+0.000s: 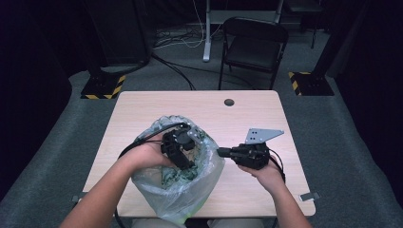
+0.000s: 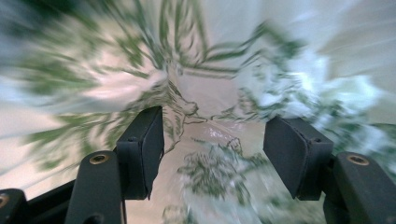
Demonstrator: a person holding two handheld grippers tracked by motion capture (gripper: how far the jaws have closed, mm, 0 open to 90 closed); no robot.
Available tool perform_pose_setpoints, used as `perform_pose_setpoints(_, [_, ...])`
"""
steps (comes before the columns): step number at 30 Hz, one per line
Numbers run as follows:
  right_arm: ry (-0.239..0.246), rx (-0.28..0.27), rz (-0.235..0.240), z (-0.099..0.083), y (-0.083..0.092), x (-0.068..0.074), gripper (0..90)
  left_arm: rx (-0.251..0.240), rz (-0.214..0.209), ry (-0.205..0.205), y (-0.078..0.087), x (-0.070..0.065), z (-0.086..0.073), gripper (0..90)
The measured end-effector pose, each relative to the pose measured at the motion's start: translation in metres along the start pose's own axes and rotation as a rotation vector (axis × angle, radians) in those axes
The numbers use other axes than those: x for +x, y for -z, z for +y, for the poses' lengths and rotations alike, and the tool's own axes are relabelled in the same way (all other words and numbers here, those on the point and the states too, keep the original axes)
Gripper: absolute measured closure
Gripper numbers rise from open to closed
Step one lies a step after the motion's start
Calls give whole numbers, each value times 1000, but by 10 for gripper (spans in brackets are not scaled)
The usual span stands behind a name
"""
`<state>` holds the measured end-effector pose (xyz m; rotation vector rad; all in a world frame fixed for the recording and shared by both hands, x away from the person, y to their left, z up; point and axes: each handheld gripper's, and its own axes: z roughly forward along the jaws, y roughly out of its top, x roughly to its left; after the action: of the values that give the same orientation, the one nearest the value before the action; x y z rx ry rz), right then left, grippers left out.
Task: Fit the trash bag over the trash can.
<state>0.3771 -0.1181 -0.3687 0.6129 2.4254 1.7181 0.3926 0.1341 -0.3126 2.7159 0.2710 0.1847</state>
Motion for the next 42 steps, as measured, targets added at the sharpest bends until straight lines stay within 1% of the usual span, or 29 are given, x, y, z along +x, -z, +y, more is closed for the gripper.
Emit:
perform_pose_setpoints(3, [0,1,0,0,0,0,900,-38,16,-23,23,-4,0,378])
perform_pose_setpoints(6, [-2,0,-1,0,-1,0,900,-95,15,-36,43,-8,-3,379])
perform_pose_setpoints(7, [-2,0,-1,0,-1,0,900,-103,11,-38,46,-10,-4,382])
perform_pose_setpoints(10, [0,0,-2,0,-1,0,900,-83,-6,-62,48,-15,-9,385])
perform_pose_setpoints(13, [0,1,-2,0,-1,1,900,-44,-16,-73,39,-17,-12,392])
perform_pose_setpoints(19, [0,4,1,-1,-2,1,900,31,-41,-90,12,-16,-11,397])
perform_pose_setpoints(22, [-1,3,3,-1,-3,0,900,56,-45,-89,3,-15,-8,398])
perform_pose_setpoints(25, [-2,3,5,-2,-2,0,900,67,-55,-83,-5,-12,-7,399])
perform_pose_setpoints(26, [-2,2,5,-2,-2,0,900,76,-58,-78,-8,-12,-7,400])
perform_pose_setpoints(30, [0,2,4,-2,-2,0,900,118,-66,-78,-20,-10,-8,403])
perform_pose_setpoints(33, [1,1,3,-2,-2,0,900,146,-64,-76,-27,-10,-9,403])
perform_pose_setpoints(38, [1,1,3,-2,-2,0,900,166,-74,-70,-37,-9,-6,404])
perform_pose_setpoints(40, [2,1,3,-2,-2,0,900,164,-79,-74,-38,-9,-7,414])
perform_pose_setpoints(42, [1,0,3,-2,-2,0,900,168,-80,-70,-38,-8,-7,412])
